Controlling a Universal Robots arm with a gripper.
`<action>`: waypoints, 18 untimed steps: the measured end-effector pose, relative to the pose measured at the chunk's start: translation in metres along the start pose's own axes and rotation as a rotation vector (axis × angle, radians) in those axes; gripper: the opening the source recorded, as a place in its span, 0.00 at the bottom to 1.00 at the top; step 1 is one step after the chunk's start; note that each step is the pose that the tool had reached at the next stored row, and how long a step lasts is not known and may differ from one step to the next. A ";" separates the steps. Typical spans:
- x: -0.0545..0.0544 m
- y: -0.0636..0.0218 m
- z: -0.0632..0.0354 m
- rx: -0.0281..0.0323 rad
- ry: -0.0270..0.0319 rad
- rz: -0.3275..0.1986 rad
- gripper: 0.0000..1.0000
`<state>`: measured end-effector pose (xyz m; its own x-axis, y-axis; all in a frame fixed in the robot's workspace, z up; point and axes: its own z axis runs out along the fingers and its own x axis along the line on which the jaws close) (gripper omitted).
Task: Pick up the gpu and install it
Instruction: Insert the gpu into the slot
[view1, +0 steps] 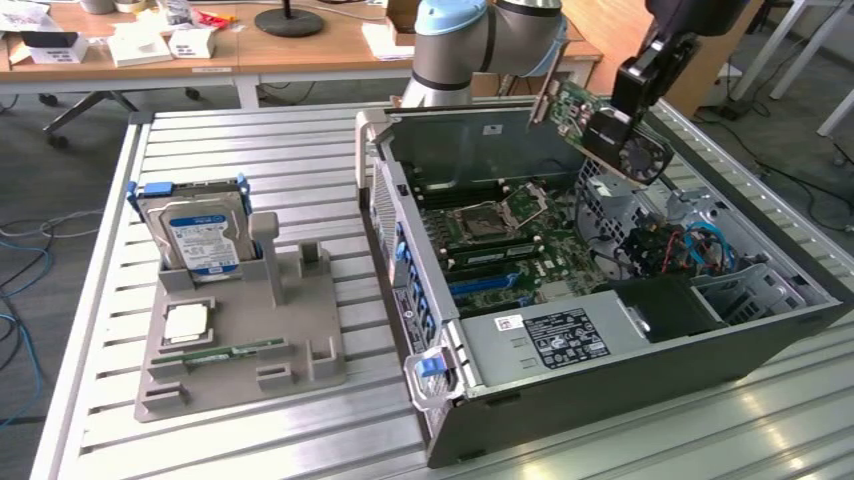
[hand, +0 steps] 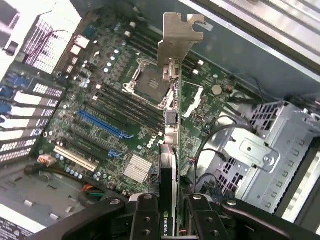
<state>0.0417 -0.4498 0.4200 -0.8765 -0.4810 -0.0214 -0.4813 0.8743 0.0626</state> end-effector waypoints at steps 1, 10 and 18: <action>0.000 0.0000 0.0001 -0.0004 0.0011 -0.018 0.26; 0.000 -0.0001 0.0014 -0.0038 0.0114 -0.181 0.26; 0.000 -0.0002 0.0024 -0.0067 0.0206 -0.326 0.26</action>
<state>0.0417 -0.4498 0.4176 -0.6756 -0.7370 -0.0213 -0.7366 0.6734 0.0624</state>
